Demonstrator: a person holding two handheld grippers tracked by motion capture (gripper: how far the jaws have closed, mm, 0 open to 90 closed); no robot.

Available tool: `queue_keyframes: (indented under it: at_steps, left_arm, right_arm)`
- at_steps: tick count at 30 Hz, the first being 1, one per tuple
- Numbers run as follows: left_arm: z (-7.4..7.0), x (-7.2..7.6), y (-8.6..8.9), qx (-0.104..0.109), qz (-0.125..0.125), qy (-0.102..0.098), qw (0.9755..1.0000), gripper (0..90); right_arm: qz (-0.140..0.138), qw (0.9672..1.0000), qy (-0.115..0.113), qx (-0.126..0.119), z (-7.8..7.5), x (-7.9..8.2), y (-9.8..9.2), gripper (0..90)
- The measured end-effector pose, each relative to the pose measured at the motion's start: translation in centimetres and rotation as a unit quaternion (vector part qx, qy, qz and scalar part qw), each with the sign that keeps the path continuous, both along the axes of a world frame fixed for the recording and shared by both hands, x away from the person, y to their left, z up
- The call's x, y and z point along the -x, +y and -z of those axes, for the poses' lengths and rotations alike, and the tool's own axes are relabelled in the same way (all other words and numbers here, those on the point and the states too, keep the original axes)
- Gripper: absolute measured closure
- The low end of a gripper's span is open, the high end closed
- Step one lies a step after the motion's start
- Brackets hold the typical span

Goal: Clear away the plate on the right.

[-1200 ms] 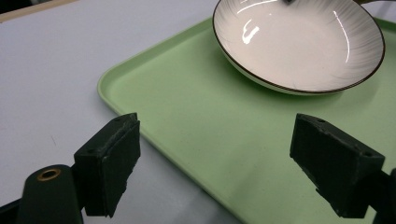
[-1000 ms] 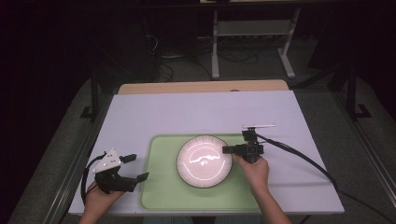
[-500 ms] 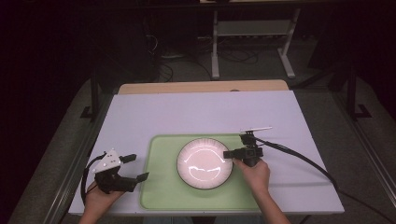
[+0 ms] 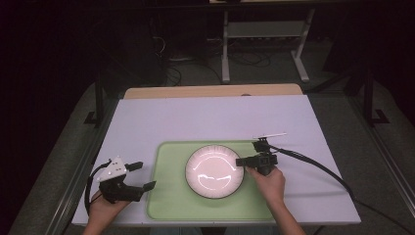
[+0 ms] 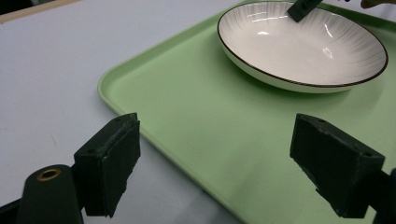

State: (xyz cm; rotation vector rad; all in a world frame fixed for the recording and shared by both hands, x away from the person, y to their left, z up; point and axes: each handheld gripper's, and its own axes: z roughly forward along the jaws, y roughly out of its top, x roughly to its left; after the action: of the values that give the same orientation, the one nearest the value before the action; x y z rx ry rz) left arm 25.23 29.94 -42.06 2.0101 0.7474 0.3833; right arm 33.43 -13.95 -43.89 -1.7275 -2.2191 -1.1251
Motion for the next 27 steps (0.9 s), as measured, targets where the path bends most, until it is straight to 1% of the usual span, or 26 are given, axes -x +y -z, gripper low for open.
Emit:
queue_keyframes:
  at_steps: [2, 4, 21, 27]
  left_arm:
    - [-0.01, 0.0, 0.01, 0.0, 0.0, 0.0, 1.0, 15.9]
    - [-0.01, 0.01, 0.01, 0.0, 0.0, 0.0, 1.0, 15.9]
    - [-0.02, 0.02, 0.01, -0.001, 0.001, 0.0, 1.0, 15.9]
    - [-0.01, 0.05, -0.05, -0.001, 0.002, 0.0, 1.0, 15.9]
  right_arm:
    - [-0.003, 1.0, -0.001, -0.003, -0.06, 0.07, 0.02, 82.3]
    - [-0.005, 1.0, -0.004, -0.002, -0.07, 0.13, 0.01, 82.4]
    - [-0.012, 0.9998, -0.013, 0.008, -0.15, 0.88, -0.03, 81.8]
    - [-0.015, 0.9997, -0.017, 0.008, -0.08, 0.93, -0.06, 81.2]
